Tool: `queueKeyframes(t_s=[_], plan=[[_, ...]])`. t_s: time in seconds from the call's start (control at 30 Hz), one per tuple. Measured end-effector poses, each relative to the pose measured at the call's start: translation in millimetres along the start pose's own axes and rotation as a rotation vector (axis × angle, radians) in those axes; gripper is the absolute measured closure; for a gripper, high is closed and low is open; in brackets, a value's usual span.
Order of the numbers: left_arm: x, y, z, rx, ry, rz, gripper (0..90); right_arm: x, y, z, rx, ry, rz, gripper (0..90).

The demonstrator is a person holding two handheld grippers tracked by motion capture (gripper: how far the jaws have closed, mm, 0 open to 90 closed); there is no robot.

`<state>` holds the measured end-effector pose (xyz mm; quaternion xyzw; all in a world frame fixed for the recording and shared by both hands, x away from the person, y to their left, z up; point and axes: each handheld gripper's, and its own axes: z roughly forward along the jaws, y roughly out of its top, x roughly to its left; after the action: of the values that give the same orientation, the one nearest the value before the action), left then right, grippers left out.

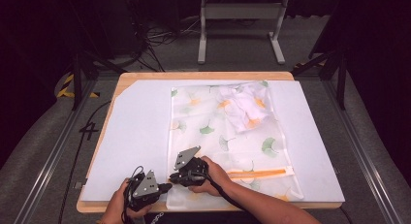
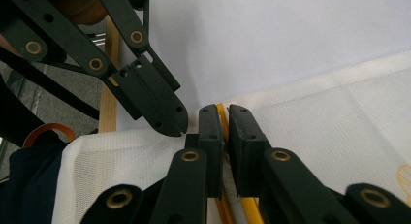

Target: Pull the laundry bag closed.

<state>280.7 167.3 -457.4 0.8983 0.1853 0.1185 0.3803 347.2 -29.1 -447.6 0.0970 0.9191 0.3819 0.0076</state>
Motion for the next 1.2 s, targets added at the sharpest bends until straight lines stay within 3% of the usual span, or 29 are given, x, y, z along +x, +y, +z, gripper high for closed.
queueKeyframes(t_s=[0.07, 0.23, 0.53, 0.63, 0.67, 0.73, 0.77, 0.83, 0.87, 0.9, 0.97, 1.2], plan=[[0.4, 0.4, 0.1, 0.005, 0.001, -0.001, 90.0, 1.4, 0.3, -0.2, 0.004, -0.007, -0.025, 89.5], [0.2, 0.1, 0.0, 0.013, 0.006, -0.008, 90.0, -1.0, -1.5, -3.1, 0.002, 0.014, -0.014, 90.0], [-0.5, 1.1, 0.4, 0.019, 0.012, -0.013, 90.0, -1.7, -3.8, -10.7, 0.009, -0.023, -0.016, 90.0], [-0.6, 0.5, -0.7, 0.012, 0.01, -0.009, 90.0, 0.6, -3.6, -9.0, 0.016, -0.015, -0.024, 90.0], [-0.3, 1.0, -3.1, -0.014, 0.014, -0.008, 90.0, 0.6, -3.6, -9.0, 0.016, -0.015, -0.024, 90.0], [1.1, 6.0, -13.9, -0.127, -0.005, -0.024, 90.0, 3.6, -2.1, -6.5, 0.017, -0.016, -0.03, 90.0], [1.2, 8.6, -15.0, -0.143, -0.007, -0.018, 90.0, 3.1, -1.4, -5.9, 0.012, -0.012, -0.03, 90.0], [0.4, 12.1, -11.9, -0.132, -0.01, -0.008, 90.0, 1.7, -1.3, -4.7, 0.008, -0.005, -0.023, 90.0], [-0.4, 14.7, -5.9, -0.116, -0.032, 0.005, 90.0, 1.7, -1.3, -4.7, 0.008, -0.005, -0.023, 90.0], [-2.6, 15.9, 3.6, -0.061, -0.045, 0.04, 90.0, 2.0, -0.7, -5.4, 0.01, -0.004, -0.021, 90.0], [-3.8, 14.1, 11.1, -0.014, -0.048, 0.052, 90.0, 2.0, -0.8, -6.4, 0.008, -0.008, -0.018, 90.0], [-0.7, 9.7, 12.3, -0.017, -0.063, 0.014, 90.0, 3.2, -2.3, -6.0, 0.009, -0.011, -0.027, 90.0]])
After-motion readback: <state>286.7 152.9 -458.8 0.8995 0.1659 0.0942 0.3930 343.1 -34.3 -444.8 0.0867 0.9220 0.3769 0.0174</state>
